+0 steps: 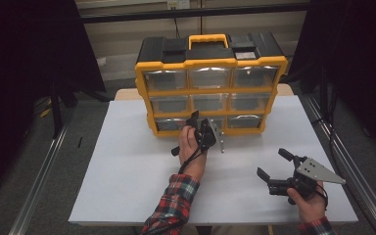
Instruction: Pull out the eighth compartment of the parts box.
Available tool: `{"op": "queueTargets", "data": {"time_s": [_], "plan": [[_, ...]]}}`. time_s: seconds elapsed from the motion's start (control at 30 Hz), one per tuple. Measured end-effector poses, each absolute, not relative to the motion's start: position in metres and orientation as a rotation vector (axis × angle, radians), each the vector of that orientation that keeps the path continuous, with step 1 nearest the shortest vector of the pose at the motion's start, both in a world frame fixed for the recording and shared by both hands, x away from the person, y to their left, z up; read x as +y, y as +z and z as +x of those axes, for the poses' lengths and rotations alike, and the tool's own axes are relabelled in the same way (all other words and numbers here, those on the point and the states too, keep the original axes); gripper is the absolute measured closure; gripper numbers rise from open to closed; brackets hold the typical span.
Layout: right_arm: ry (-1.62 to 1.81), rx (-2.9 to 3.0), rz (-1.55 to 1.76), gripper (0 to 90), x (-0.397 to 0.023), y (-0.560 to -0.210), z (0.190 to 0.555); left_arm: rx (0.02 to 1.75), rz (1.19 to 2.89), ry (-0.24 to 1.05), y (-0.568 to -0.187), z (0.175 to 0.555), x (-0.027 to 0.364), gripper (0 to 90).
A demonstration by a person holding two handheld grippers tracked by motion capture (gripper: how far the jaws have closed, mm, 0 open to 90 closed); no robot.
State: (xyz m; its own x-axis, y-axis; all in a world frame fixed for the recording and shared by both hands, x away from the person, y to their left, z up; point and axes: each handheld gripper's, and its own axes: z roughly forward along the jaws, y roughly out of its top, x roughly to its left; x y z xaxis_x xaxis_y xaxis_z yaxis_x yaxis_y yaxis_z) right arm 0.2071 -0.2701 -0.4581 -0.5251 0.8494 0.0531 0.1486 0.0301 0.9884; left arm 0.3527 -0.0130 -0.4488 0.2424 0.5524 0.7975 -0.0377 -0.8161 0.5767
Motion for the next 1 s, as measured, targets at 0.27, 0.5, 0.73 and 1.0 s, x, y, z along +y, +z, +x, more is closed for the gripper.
{"op": "queueTargets", "data": {"time_s": [0.27,0.5,0.73,1.0], "plan": [[1.539,1.732,1.013,0.2,-0.2701,-0.4581,0.2072,0.447,2.043,1.602,-0.4519,0.3564,-0.0152,53.0],[1.538,1.734,1.006,0.2,-0.2698,-0.4582,0.2073,0.386,2.101,1.619,-0.453,0.356,-0.0176,54.4],[1.537,1.734,1.005,0.2,-0.2699,-0.4583,0.2075,0.333,2.135,1.653,-0.454,0.3554,-0.0178,54.7],[1.539,1.733,1.002,0.2,-0.27,-0.4579,0.2075,0.29,2.144,1.685,-0.4559,0.3548,-0.0197,54.1]]}}
